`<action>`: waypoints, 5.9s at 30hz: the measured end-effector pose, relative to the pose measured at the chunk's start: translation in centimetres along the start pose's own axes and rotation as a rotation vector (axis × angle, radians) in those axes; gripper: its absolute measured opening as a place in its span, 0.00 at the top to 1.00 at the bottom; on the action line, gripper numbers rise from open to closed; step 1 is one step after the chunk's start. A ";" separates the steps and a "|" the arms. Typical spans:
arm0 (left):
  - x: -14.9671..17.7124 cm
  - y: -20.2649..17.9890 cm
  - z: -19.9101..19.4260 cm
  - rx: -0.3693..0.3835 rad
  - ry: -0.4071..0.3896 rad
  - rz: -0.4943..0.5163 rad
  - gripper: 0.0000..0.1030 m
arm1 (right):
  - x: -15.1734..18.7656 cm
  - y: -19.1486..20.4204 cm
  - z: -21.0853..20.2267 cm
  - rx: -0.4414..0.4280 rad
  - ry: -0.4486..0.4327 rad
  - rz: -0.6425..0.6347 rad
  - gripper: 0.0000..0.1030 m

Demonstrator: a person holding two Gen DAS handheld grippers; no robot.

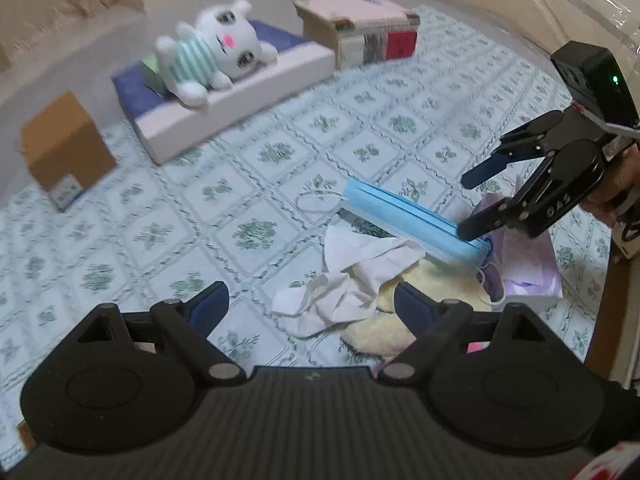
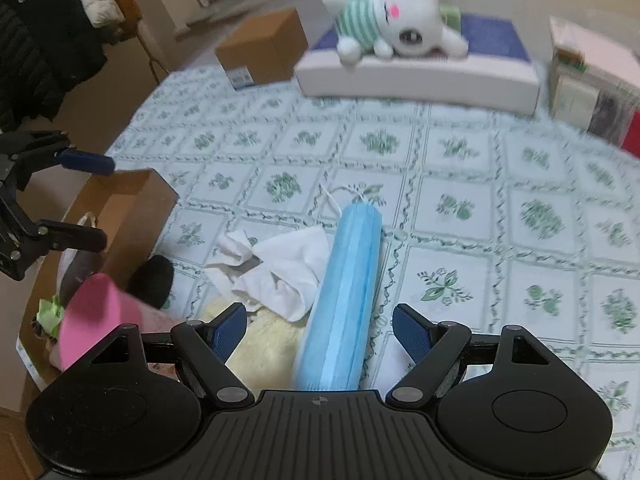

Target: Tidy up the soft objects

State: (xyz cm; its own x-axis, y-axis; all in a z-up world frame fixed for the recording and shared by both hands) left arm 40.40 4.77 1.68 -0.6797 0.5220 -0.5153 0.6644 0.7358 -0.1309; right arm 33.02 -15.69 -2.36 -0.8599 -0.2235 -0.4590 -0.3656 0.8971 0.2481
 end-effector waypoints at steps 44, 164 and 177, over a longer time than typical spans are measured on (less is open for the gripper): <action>-1.2 -3.8 17.7 0.113 0.429 0.342 0.83 | -0.8 -4.2 4.4 -0.059 0.048 0.072 0.94; 22.8 12.1 -11.9 -0.321 0.090 -0.257 0.56 | -1.0 32.7 8.9 -0.107 -0.085 -0.096 0.42; 24.0 6.9 -16.7 -0.350 -0.059 -0.338 0.51 | 0.5 31.8 -0.5 -0.138 -0.193 -0.103 0.42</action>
State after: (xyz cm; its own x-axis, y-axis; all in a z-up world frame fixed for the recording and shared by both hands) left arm 23.49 29.61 2.59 -0.8138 0.2113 -0.5414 0.2588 0.9659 -0.0121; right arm 20.80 12.55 5.74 -0.7363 -0.2224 -0.6391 -0.5044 0.8099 0.2993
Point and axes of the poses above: each gripper's, at about its wrist camera, not at the fingertips, and z roughly the way its jaws point, y to its left, x to its underside, the point moved 7 cm from there along z, roughly the way its jaws point, and after that the axes turned 5 degrees about x, right-handed, at the moved point
